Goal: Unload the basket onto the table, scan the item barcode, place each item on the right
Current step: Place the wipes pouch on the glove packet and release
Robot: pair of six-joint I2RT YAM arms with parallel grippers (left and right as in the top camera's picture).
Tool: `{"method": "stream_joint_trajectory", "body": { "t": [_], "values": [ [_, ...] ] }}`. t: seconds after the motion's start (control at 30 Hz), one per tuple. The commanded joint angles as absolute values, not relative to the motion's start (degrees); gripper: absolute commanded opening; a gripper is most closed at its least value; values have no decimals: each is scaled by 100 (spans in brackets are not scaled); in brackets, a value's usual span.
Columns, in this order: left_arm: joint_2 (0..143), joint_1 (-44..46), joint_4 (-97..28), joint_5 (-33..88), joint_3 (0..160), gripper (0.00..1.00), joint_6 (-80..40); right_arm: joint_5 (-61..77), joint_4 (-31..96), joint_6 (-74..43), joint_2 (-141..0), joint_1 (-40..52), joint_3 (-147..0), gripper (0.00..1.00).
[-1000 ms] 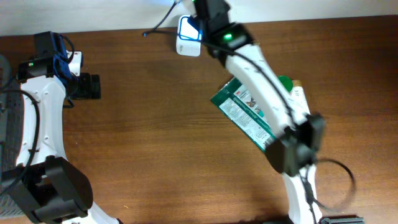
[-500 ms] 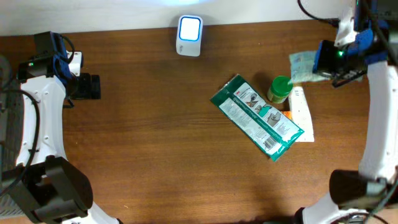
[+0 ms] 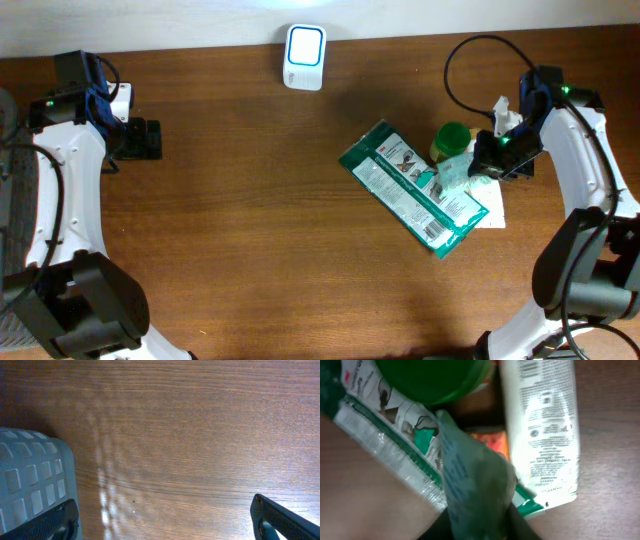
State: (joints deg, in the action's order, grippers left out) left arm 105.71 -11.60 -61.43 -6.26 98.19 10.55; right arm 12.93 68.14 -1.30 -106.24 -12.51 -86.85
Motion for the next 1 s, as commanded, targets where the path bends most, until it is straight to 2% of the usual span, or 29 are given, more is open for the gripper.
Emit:
{"method": "stream_joint_trajectory", "body": {
  "t": [0.0, 0.07, 0.1, 0.2, 0.33, 0.53, 0.87, 0.97],
  "values": [
    [10541, -1179, -6139, -646, 9863, 99, 1127, 1024, 6692, -86, -10565, -1361, -8626, 61],
    [10541, -1179, -6139, -646, 9863, 99, 1127, 923, 6689, -93, -10562, -1533, -8781, 87],
    [10541, -1179, -6139, -646, 9863, 99, 1127, 945, 6893, -196, -10558, -1656, -9124, 93],
    [10541, -1179, -6139, -646, 9863, 99, 1127, 985, 7599, -106, -10514, -1551, -10206, 94],
    [10541, -1179, -6139, -646, 9863, 99, 1127, 985, 8414, 67, -9955, -895, -11415, 95],
    [10541, -1179, -6139, -646, 9863, 99, 1127, 998, 9052, 51, -8274, -521, -11594, 98],
    [10541, -1179, -6139, -646, 9863, 99, 1127, 982, 9146, 183, -7944, -526, -11590, 98],
    [10541, -1179, -6139, -646, 9863, 99, 1127, 985, 8042, 550, -7736, -482, -11179, 98]
  ]
}}
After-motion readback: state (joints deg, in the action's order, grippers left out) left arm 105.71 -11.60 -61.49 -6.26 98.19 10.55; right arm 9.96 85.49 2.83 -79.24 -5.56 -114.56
